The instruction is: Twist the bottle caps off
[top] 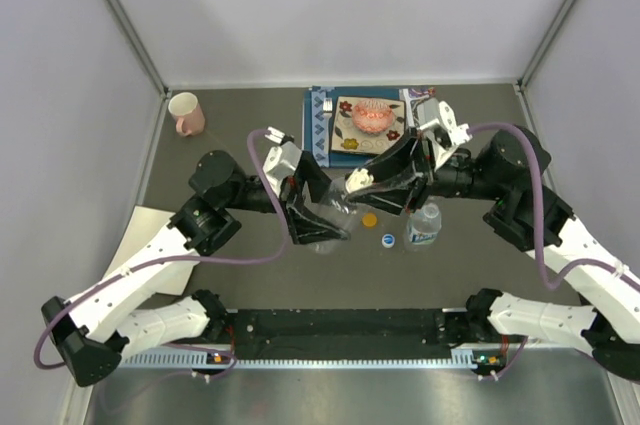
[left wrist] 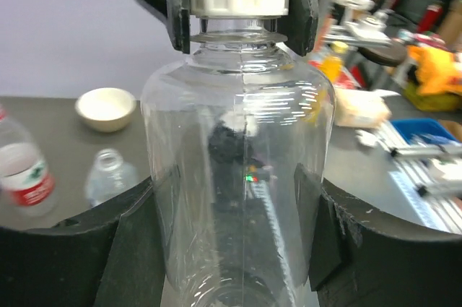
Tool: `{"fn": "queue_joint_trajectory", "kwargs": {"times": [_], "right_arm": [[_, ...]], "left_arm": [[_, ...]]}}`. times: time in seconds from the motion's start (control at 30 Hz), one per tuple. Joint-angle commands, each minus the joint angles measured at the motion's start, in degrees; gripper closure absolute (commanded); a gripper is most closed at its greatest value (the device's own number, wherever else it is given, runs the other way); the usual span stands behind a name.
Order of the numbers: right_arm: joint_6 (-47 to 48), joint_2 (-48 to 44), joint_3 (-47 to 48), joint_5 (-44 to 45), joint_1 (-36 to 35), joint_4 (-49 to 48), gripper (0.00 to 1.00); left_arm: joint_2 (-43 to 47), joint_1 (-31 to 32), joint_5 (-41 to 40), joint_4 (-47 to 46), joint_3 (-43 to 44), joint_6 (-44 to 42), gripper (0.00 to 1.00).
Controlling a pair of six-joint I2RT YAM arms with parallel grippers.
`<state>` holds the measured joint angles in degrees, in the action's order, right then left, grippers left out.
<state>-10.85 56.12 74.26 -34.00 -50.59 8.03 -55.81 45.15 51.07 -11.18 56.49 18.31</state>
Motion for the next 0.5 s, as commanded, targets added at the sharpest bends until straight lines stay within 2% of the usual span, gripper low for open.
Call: {"fn": "queue_joint_trajectory", "kwargs": {"times": [0.0,0.27,0.47], "right_arm": [[4.4,3.3,0.3,-19.5,-0.5,1.4,1.0],[10.6,4.5,1.2,-34.4,1.9,7.5,1.0],[10.4,6.8,-0.6,-39.2,4.4,8.1,1.0]], "left_arm": [[-3.1,1.3,15.6,-10.7,2.0,10.4,0.6],[-4.7,1.2,19.4,-24.9,-0.1,21.9,0.58],[-5.4,1.2,20.3,-26.7,-0.8,23.4,0.58]]}}
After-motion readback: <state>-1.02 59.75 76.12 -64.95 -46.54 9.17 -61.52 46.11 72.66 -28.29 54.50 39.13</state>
